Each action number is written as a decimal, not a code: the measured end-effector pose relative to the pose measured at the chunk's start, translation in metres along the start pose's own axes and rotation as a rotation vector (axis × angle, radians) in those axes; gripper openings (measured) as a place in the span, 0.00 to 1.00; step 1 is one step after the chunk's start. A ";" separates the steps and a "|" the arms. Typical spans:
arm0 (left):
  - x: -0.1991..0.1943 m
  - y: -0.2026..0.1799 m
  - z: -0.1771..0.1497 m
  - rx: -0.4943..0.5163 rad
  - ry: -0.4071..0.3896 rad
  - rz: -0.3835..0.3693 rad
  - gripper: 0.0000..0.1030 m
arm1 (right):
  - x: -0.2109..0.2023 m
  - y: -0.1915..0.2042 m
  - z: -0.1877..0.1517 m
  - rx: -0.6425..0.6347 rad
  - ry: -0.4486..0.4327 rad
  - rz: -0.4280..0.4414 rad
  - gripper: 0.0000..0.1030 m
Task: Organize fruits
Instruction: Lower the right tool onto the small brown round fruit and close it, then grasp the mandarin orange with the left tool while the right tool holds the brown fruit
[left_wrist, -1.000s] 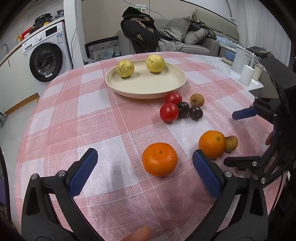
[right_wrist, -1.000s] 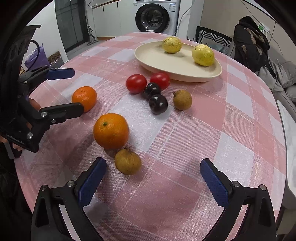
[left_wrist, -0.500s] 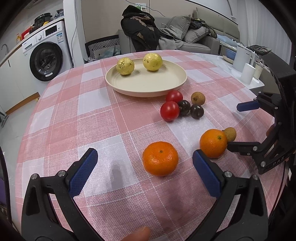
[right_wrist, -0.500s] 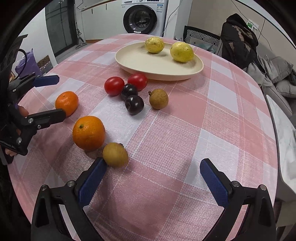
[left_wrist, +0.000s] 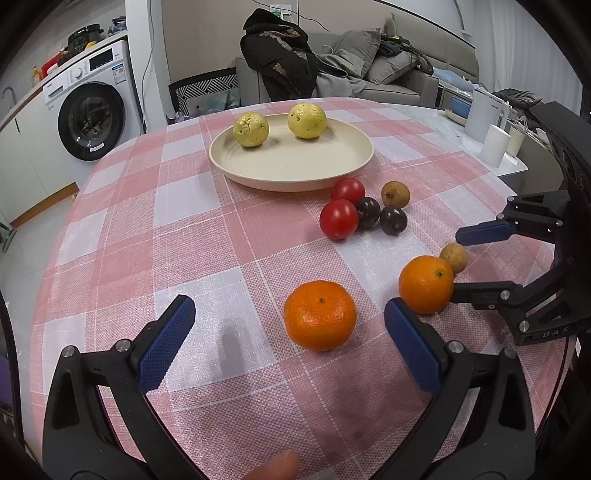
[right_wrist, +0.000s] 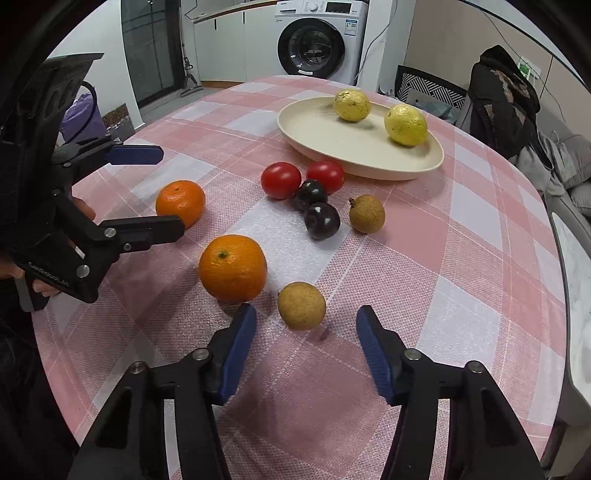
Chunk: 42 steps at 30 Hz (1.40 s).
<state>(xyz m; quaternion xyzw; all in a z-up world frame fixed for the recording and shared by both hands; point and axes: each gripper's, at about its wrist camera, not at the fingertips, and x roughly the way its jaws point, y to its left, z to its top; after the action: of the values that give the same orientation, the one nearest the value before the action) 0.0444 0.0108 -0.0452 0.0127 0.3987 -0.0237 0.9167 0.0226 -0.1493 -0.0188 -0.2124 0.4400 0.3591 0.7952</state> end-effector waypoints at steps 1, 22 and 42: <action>0.000 0.000 0.000 0.000 0.000 0.000 0.99 | 0.000 0.001 -0.001 -0.002 -0.003 0.008 0.49; 0.005 0.001 -0.001 -0.006 0.024 -0.006 0.99 | -0.017 -0.009 0.002 0.062 -0.117 0.044 0.26; 0.011 -0.006 -0.004 0.031 0.067 -0.126 0.35 | -0.018 -0.014 0.007 0.097 -0.144 0.045 0.26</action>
<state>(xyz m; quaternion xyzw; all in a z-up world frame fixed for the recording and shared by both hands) 0.0484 0.0042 -0.0560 0.0028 0.4288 -0.0870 0.8992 0.0303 -0.1607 0.0004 -0.1373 0.4032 0.3697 0.8258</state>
